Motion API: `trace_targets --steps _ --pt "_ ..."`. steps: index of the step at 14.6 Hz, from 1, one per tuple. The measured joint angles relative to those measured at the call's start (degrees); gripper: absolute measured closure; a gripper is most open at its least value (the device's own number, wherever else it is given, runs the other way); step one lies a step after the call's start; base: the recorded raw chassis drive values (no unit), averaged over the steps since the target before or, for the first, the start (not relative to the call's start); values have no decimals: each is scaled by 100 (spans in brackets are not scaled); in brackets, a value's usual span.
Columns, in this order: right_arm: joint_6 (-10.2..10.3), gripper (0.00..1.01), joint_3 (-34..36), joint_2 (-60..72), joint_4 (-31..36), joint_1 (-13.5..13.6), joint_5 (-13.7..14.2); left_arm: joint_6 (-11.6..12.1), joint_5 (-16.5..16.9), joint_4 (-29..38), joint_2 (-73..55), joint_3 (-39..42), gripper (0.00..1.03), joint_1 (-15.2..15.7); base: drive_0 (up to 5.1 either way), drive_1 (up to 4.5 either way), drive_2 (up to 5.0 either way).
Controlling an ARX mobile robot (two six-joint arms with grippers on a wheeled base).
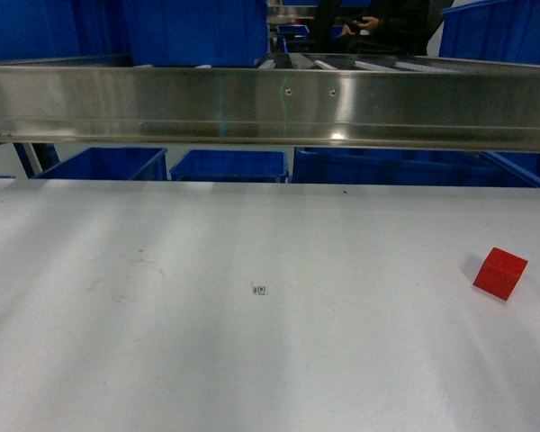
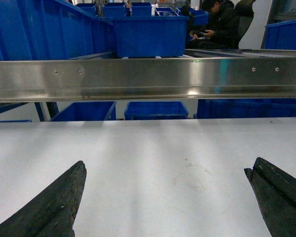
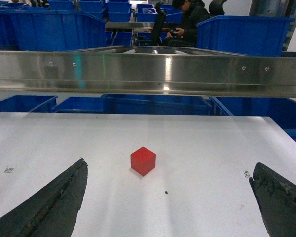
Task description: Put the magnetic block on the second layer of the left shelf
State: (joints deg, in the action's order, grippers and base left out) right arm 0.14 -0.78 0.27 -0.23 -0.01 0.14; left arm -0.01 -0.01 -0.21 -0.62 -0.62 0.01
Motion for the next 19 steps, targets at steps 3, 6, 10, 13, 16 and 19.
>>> trace_targets --steps 3,6,10,13,16,19 --pt "0 3 0 0 0 0 0 0 0 0 0 0 5 0 0 0 0" --pt "0 3 0 0 0 0 0 2 0 0 0 0 5 0 0 0 0" --pt "0 3 0 0 0 0 0 0 0 0 0 0 5 0 0 0 0" --pt "0 3 0 0 0 0 0 0 0 0 0 0 5 0 0 0 0" --pt "330 3 -162 1644 1631 205 122 0 2 0 0 0 5 0 0 0 0" --pt "662 3 -2914 7213 3211 367 555 0 0 0 0 0 5 0 0 0 0"
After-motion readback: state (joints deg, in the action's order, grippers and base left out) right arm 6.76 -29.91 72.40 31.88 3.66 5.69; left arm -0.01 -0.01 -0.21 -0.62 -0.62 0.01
